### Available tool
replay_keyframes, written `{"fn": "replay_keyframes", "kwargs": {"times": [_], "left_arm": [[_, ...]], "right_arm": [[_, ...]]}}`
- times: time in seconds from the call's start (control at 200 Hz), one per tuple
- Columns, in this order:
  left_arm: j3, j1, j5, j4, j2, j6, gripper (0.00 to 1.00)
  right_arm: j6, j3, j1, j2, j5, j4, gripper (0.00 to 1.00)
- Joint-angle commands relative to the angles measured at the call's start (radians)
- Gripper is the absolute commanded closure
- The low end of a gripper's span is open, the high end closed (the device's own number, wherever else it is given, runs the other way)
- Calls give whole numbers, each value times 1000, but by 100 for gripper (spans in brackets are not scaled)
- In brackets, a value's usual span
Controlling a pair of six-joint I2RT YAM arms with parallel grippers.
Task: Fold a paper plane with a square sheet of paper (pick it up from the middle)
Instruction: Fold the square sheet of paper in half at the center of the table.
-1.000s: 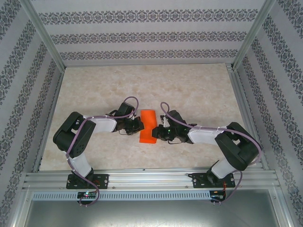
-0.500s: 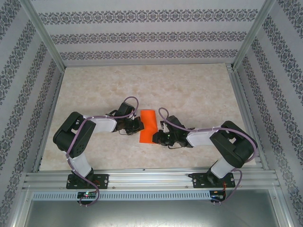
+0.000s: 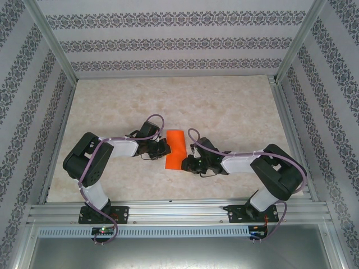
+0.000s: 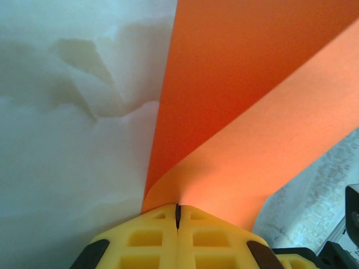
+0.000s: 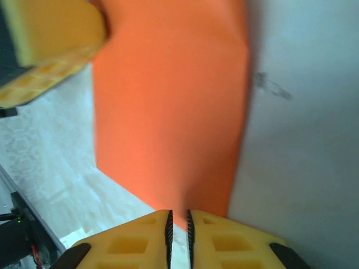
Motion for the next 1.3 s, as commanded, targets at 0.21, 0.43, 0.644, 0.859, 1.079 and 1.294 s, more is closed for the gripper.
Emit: {"fn": "replay_keyframes", "kwargs": {"times": [0.21, 0.43, 0.644, 0.859, 1.079, 1.294], "left_arm": [[-37, -13, -71, -161, 79, 52, 100], [-36, -13, -73, -166, 82, 61, 100], [-35, -14, -76, -174, 84, 68, 100], [-42, -13, -81, -175, 88, 74, 100], [-42, -13, -83, -183, 90, 80, 100], [-37, -13, -89, -194, 90, 89, 100]], "right_arm": [[-71, 87, -53, -90, 11, -119, 82], [-108, 222, -138, 63, -102, -64, 82], [-137, 310, -175, 208, -138, -61, 83], [-149, 270, -182, 279, -100, -51, 83], [-128, 249, -189, 256, -125, -12, 82], [-143, 336, -239, 219, -206, -28, 81]]}}
